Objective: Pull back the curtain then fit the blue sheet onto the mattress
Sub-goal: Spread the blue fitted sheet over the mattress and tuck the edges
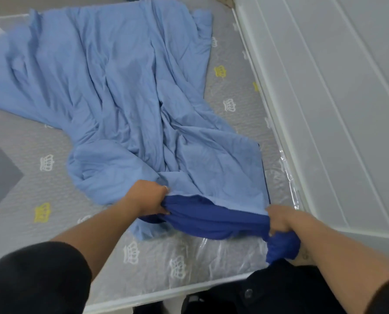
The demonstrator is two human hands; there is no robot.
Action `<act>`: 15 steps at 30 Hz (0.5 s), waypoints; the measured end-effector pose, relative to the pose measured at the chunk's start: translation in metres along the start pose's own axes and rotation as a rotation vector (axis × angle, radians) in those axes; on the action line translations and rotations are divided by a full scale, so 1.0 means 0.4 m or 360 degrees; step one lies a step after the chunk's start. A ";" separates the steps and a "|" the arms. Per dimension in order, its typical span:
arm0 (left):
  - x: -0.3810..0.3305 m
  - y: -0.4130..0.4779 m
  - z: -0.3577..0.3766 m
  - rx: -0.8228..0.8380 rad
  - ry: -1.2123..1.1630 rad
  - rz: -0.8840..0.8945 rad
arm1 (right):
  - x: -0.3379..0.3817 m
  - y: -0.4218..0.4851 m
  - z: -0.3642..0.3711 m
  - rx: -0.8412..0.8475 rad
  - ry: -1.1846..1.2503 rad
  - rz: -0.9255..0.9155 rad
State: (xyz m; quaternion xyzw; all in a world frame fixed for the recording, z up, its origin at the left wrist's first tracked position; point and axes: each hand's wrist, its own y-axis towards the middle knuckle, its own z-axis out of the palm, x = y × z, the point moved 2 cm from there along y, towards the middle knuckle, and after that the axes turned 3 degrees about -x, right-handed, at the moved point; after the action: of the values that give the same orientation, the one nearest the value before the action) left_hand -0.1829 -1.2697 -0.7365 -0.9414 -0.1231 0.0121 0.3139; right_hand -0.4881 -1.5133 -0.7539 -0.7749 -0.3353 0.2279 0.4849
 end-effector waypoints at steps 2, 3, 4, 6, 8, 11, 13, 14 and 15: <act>0.068 0.015 -0.108 0.0000 0.0011 -0.0144 | 0.015 -0.010 -0.177 -0.0389 0.0066 -0.0012; 0.114 0.028 -0.197 -0.0174 -0.0034 -0.0284 | -0.001 -0.024 -0.304 -0.0792 0.0203 0.0018; 0.176 0.040 -0.304 -0.0560 -0.0128 -0.0424 | -0.024 -0.048 -0.436 -0.1345 0.0375 0.0057; 0.307 0.026 -0.517 -0.1604 -0.0290 -0.0729 | -0.068 -0.132 -0.655 -0.2437 0.0736 0.0194; 0.369 -0.031 -0.639 -0.2436 -0.0173 -0.0829 | -0.111 -0.196 -0.768 -0.2930 0.0954 0.0161; 0.271 -0.062 -0.574 -0.2407 -0.0131 -0.0585 | -0.120 -0.235 -0.709 -0.2897 0.0780 0.0132; 0.137 -0.047 -0.379 -0.1544 -0.0337 -0.0455 | -0.090 -0.220 -0.557 -0.2739 0.0567 -0.0227; 0.063 -0.041 -0.254 -0.0949 -0.0414 -0.0482 | -0.065 -0.195 -0.454 -0.2421 0.0284 -0.0345; -0.002 -0.045 -0.136 -0.0451 -0.0477 -0.0459 | -0.053 -0.157 -0.352 -0.1962 -0.0020 -0.0318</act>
State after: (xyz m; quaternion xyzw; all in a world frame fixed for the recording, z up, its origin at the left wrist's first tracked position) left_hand -0.1821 -1.2878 -0.6823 -0.9364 -0.3018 0.0894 0.1554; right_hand -0.4256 -1.5940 -0.6365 -0.8758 -0.4789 -0.0494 -0.0345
